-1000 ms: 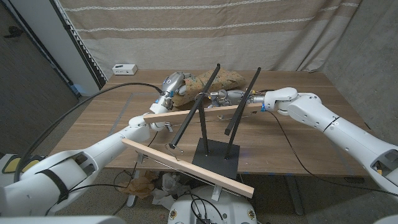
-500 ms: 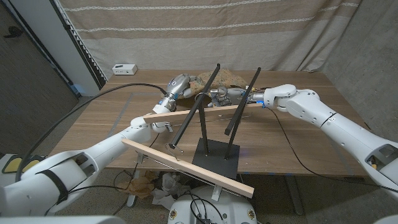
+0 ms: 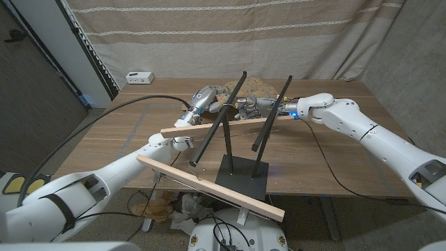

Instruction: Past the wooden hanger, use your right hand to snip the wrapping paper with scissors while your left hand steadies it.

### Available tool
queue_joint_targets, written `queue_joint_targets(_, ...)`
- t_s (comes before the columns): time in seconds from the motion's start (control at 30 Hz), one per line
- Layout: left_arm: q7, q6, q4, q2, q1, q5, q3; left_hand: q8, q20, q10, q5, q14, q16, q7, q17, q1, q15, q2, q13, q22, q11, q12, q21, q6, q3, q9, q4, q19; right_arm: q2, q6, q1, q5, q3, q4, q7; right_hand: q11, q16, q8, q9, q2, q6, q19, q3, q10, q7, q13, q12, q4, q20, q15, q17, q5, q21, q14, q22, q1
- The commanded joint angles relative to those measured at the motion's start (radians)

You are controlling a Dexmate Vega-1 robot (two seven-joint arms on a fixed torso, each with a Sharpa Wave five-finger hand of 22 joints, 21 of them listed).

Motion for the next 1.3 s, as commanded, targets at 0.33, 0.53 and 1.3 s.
queue_joint_targets(0.33, -0.026, 0.010, -0.061, 0.013, 0.038, 0.024, -0.009, 0.025, -0.129, -0.009, 0.019, 0.003, 0.005, 0.001, 0.006, 0.012, -0.173, 0.000, 0.009, 0.000, -0.002, 0.002, 0.008, -0.007, -0.003, 0.018, 0.010, -0.005, -0.014, -0.021, 0.013, -0.010, -0.003, -0.026, 0.001, -0.065, -0.006, 0.000, -0.002, 0.001, 0.000, 0.015, -0.007, 0.189, 0.003, 0.004, 0.014, -0.003, -0.097, -0.114, 0.001, 0.007, -0.008, -0.018, 0.003, -0.007)
queue_joint_targets(0.53, -0.033, 0.007, -0.067, 0.018, 0.043, 0.028, -0.011, 0.028, -0.129, -0.010, 0.021, 0.003, 0.006, 0.001, 0.007, 0.013, -0.172, 0.000, 0.012, 0.001, -0.002, 0.003, 0.010, -0.007, -0.004, 0.017, 0.011, -0.004, -0.022, -0.022, 0.008, -0.009, 0.004, -0.039, -0.007, -0.066, -0.007, -0.001, -0.007, 0.002, 0.004, 0.019, -0.007, 0.189, 0.005, 0.002, 0.015, -0.006, -0.098, -0.115, 0.000, 0.009, -0.013, -0.017, 0.003, -0.005)
queue_joint_targets(1.3, -0.026, -0.006, -0.044, 0.007, 0.028, 0.040, -0.010, 0.045, -0.128, -0.005, 0.031, -0.002, 0.005, 0.001, 0.007, 0.021, -0.172, -0.002, 0.020, 0.000, -0.002, 0.004, 0.015, -0.008, -0.009, 0.018, 0.012, -0.006, -0.029, -0.014, -0.025, 0.005, 0.026, -0.065, -0.059, -0.113, 0.060, 0.036, 0.046, 0.072, 0.002, 0.065, 0.079, 0.301, -0.021, 0.133, 0.143, -0.092, -0.112, -0.143, 0.022, 0.024, -0.008, 0.084, 0.013, 0.226)
